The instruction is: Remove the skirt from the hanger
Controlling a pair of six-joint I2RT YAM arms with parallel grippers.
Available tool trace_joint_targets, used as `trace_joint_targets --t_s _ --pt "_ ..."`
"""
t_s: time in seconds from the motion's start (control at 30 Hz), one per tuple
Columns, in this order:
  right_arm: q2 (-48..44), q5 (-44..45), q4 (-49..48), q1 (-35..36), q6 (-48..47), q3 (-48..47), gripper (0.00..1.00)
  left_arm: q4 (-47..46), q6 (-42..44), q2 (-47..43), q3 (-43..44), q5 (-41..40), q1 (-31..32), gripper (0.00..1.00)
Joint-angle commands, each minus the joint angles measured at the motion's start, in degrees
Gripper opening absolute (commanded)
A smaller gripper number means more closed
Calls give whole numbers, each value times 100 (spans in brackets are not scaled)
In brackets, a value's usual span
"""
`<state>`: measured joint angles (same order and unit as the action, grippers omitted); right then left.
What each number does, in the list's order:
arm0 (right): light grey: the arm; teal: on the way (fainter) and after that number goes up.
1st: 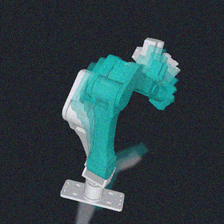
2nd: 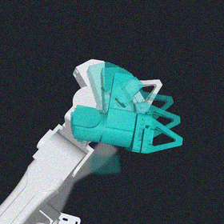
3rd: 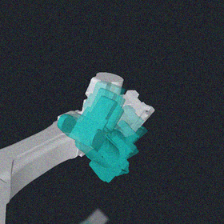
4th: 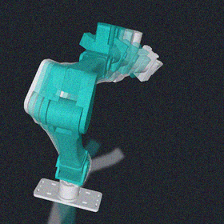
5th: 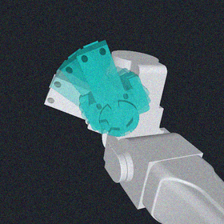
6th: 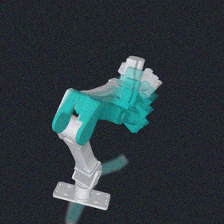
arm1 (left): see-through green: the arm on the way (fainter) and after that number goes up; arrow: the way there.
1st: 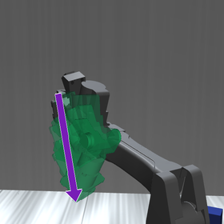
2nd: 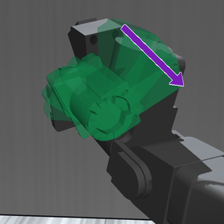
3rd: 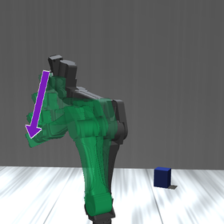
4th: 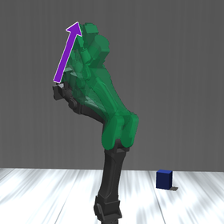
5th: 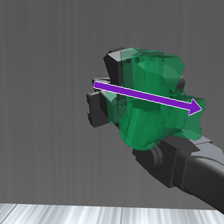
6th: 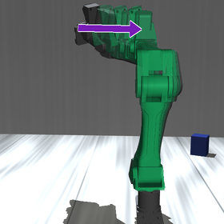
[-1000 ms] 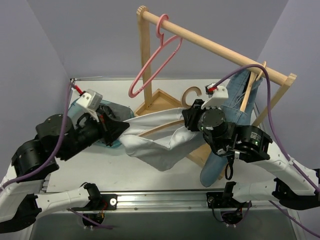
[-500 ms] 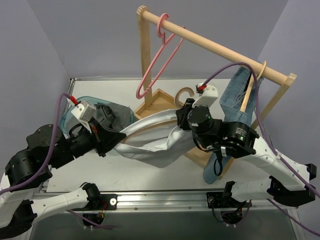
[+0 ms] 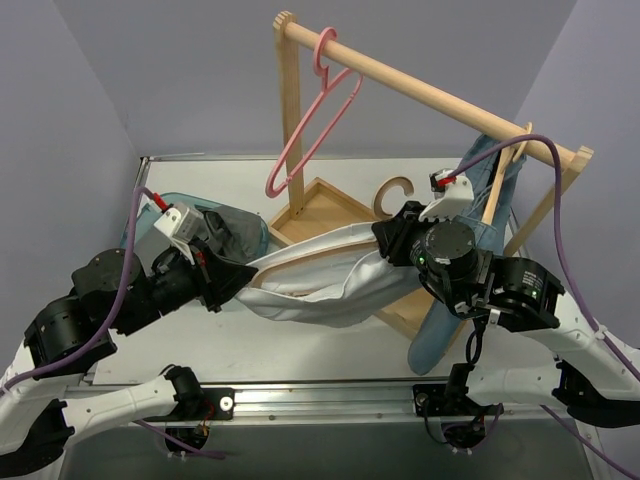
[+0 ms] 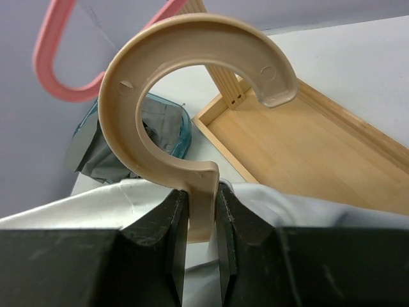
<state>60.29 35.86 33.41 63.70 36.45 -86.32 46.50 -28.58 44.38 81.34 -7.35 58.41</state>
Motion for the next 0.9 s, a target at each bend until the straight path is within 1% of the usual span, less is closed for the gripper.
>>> trace_joint_targets --t_s 0.0,0.13,0.23,0.27,0.3,0.37,0.47,0.57,0.7,0.73,0.8,0.83,0.87 --pt "-70 80 -431 -104 -242 150 0 -35 -165 -87 93 -345 -14 2" --pt "-140 -272 -905 -95 -366 432 0 51 -315 35 232 -714 -14 2" --pt "-176 -36 -950 -95 -174 380 0 201 -289 228 269 -443 -14 2" --pt "-202 165 -985 -104 -112 362 0 219 -254 255 225 -320 -14 2" --pt "-246 202 -1072 -95 -77 344 0 236 -210 290 163 -119 -14 2" --pt "-299 264 -1362 -104 11 344 0 307 -131 282 -55 -12 -14 2" --pt "-430 281 -1740 -95 143 318 0 482 -113 185 -293 -195 -14 2" --pt "-510 98 -2048 -104 301 213 0 483 -95 62 -478 -442 -14 2" --pt "-536 -587 -2470 -104 485 90 0 299 10 263 -488 -355 -14 2" --pt "-519 -980 -2636 -95 538 55 0 246 19 351 -461 -293 -14 2" --pt "-492 -1395 -2856 -104 757 63 0 237 115 623 -243 -293 -14 2" --pt "-492 -1571 -3118 -104 837 89 0 254 150 729 -154 -310 -14 2" --pt "-483 -1938 -3260 -95 925 168 0 272 186 826 -58 -389 -32 2"
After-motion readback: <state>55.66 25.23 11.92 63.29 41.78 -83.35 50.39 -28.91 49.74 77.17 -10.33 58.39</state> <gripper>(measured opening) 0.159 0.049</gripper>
